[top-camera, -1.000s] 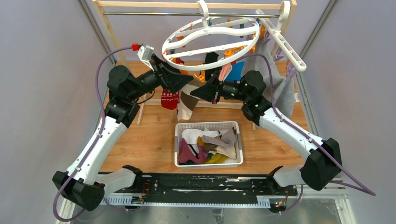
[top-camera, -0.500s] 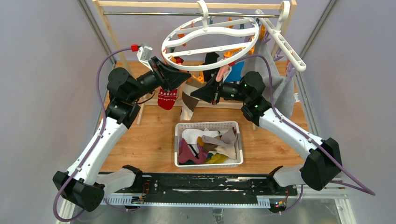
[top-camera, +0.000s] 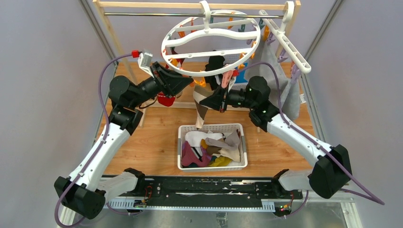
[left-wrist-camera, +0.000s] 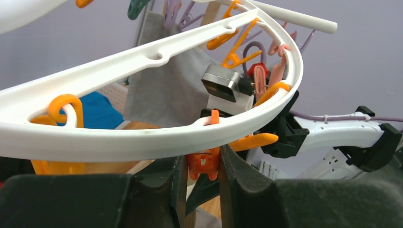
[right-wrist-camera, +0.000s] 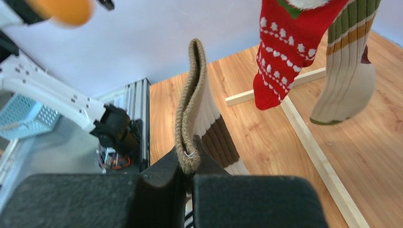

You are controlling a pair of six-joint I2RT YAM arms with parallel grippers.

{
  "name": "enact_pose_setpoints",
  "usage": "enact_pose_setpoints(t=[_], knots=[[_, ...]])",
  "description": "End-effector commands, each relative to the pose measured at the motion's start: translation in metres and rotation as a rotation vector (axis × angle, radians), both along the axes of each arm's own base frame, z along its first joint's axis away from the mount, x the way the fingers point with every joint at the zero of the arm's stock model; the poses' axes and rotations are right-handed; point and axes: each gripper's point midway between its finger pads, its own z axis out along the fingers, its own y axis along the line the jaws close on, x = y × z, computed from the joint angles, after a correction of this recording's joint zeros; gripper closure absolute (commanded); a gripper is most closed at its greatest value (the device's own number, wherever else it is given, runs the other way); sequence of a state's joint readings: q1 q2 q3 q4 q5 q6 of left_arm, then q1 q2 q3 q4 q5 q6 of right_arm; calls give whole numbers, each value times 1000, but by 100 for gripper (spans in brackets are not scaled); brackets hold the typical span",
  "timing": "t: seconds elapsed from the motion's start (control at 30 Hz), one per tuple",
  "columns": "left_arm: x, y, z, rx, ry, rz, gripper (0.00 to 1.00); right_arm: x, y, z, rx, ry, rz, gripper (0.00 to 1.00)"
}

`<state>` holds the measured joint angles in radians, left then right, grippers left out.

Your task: Remove the socks clipped to the hanger

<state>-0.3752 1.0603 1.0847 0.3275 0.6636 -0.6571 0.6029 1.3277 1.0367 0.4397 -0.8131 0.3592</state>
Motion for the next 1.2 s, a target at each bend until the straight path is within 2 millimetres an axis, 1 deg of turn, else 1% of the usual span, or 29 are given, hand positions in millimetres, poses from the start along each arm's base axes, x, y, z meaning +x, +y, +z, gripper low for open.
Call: enact_pose_setpoints(t=[0.0, 0.03, 0.1, 0.17, 0.3, 0.4, 0.47, 0.53, 0.63, 0.7, 0.73, 0.87, 0.93, 1.0, 1.1, 1.17], knots=[[-13, 2, 5, 11, -82, -26, 65, -28, -18, -5, -62, -186, 89, 100], [-14, 2, 3, 17, -87, -31, 56, -35, -21, -10, -76, -199, 110, 100], [-16, 2, 1, 28, -99, -35, 41, -47, -27, -13, -94, -228, 147, 100], [-18, 3, -4, 57, -111, -41, 31, -60, -34, -13, -106, -255, 182, 100], [-17, 5, -19, 152, -123, -26, 19, -89, -49, -10, -127, -290, 278, 100], [-15, 10, -27, 230, -149, 2, 13, -112, -57, -16, -142, -265, 363, 100], [-13, 15, -31, 284, -166, 31, 11, -122, -62, -25, -159, -227, 397, 100], [-11, 23, -38, 349, -174, 70, 10, -123, -63, -37, -187, -203, 397, 99], [-7, 37, -49, 472, -217, 137, 7, -110, -60, -64, -263, -174, 346, 96], [-3, 51, -53, 559, -259, 210, 4, -101, -57, -87, -340, -182, 316, 95], [0, 64, -56, 637, -293, 259, 1, -95, -57, -109, -420, -205, 308, 94], [2, 92, -73, 817, -327, 350, 0, -89, -53, -158, -589, -246, 325, 90], [5, 104, -78, 866, -327, 404, 0, -83, -54, -176, -641, -242, 326, 84], [7, 112, -84, 900, -325, 437, 0, -80, -57, -191, -683, -254, 332, 74], [13, 122, -89, 938, -311, 494, 0, -79, -62, -208, -741, -301, 332, 65], [20, 132, -91, 958, -300, 554, 0, -83, -68, -215, -778, -350, 338, 59]])
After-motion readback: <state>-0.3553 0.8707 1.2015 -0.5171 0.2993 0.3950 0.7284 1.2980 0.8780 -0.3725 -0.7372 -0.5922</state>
